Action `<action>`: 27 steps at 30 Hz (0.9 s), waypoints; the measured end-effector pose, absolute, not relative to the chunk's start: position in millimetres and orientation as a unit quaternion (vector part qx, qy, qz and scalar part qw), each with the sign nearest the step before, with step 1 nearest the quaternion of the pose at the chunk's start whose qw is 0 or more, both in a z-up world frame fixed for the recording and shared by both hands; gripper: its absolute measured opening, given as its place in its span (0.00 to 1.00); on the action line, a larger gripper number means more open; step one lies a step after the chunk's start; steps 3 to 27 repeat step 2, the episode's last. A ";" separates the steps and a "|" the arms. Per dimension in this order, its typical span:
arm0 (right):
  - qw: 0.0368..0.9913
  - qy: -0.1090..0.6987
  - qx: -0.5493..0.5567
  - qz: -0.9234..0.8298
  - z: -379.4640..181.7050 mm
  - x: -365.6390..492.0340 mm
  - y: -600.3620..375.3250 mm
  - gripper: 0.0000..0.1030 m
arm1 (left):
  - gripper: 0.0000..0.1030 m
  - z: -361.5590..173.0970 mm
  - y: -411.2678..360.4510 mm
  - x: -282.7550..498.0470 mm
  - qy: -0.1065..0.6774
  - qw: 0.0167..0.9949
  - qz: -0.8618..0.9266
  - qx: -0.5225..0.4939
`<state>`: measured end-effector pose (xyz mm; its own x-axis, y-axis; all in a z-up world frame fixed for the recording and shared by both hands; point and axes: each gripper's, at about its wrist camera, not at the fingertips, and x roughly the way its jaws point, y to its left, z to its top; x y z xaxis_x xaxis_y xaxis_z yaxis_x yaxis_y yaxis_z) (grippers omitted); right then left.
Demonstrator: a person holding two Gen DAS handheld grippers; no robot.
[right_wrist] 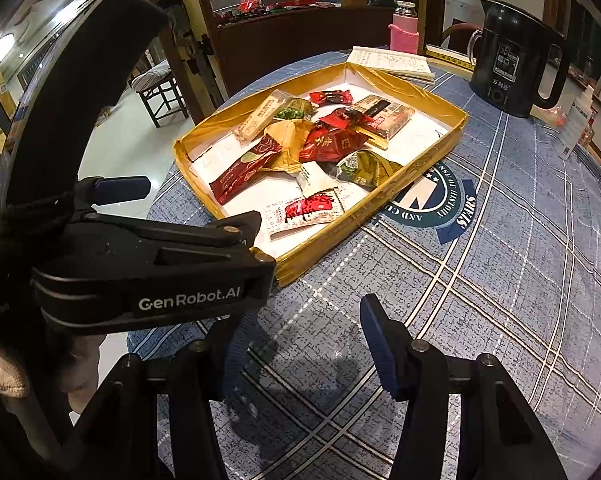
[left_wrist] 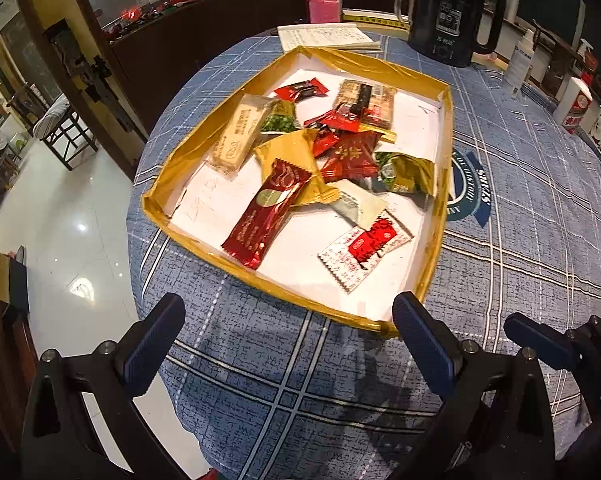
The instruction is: Organize snacks
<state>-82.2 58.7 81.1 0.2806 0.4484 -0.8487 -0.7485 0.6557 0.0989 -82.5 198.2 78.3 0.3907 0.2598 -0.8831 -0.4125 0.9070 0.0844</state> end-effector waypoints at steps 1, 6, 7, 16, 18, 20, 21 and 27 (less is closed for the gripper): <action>0.785 0.463 -0.160 0.380 81.4 -81.2 56.7 0.54 | 1.00 79.4 196.3 -81.2 0.512 0.832 0.199 -0.072; 0.787 0.462 -0.157 0.377 81.9 -80.0 54.4 0.54 | 1.00 80.3 194.3 -79.7 0.512 0.833 0.197 -0.070; 0.787 0.462 -0.157 0.377 81.9 -80.0 54.4 0.54 | 1.00 80.3 194.3 -79.7 0.512 0.833 0.197 -0.070; 0.787 0.462 -0.157 0.377 81.9 -80.0 54.4 0.54 | 1.00 80.3 194.3 -79.7 0.512 0.833 0.197 -0.070; 0.787 0.462 -0.157 0.377 81.9 -80.0 54.4 0.54 | 1.00 80.3 194.3 -79.7 0.512 0.833 0.197 -0.070; 0.787 0.462 -0.157 0.377 81.9 -80.0 54.4 0.54 | 1.00 80.3 194.3 -79.7 0.512 0.833 0.197 -0.070; 0.787 0.462 -0.157 0.377 81.9 -80.0 54.4 0.54 | 1.00 80.3 194.3 -79.7 0.512 0.833 0.197 -0.070; 0.787 0.462 -0.157 0.377 81.9 -80.0 54.4 0.54 | 1.00 80.3 194.3 -79.7 0.512 0.833 0.197 -0.070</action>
